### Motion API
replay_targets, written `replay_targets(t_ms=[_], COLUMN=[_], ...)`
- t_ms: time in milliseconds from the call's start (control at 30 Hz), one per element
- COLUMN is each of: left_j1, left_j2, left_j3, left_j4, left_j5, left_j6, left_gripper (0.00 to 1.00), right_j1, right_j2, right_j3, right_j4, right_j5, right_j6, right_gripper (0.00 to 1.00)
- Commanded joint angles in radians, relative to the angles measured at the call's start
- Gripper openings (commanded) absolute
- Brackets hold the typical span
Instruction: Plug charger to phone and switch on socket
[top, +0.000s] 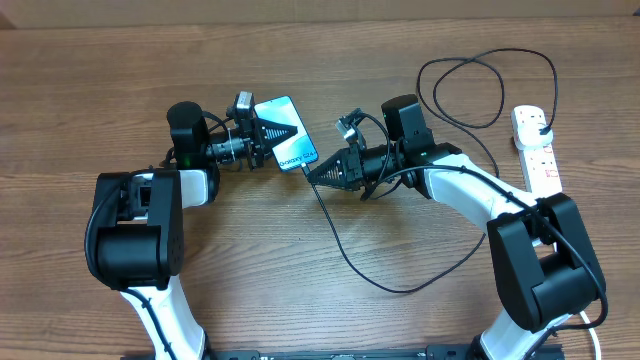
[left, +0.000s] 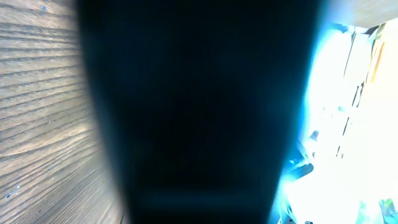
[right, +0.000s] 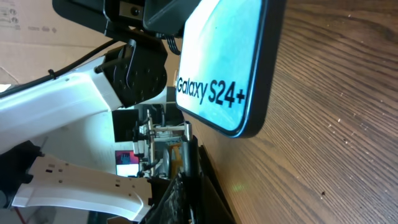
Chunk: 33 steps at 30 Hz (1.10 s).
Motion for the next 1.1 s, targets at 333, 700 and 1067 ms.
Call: replay_targets(t_ms=[333,700,1067], left_j1=[-0.001,-0.001,-0.001], left_j2=[-0.004,-0.004,-0.004], left_j3=[-0.002,-0.002,-0.002], left_j4=[0.012,0.012,0.012], left_j5=[0.000,-0.005,-0.003], left_j6=[-0.005,-0.005,-0.005], left_gripper=[0.05,0.04,0.05], right_j1=[0.001,0.017,0.017], right_j2=[-0.009,-0.009,-0.009], right_j3=[-0.007,-0.014,-0.020], right_j4=[-0.002,-0.006,-0.035], right_j5=[0.002,-0.005,0.022], right_j6=[0.050,0.058,0.058], right_gripper=[0.04,0.04,0.04])
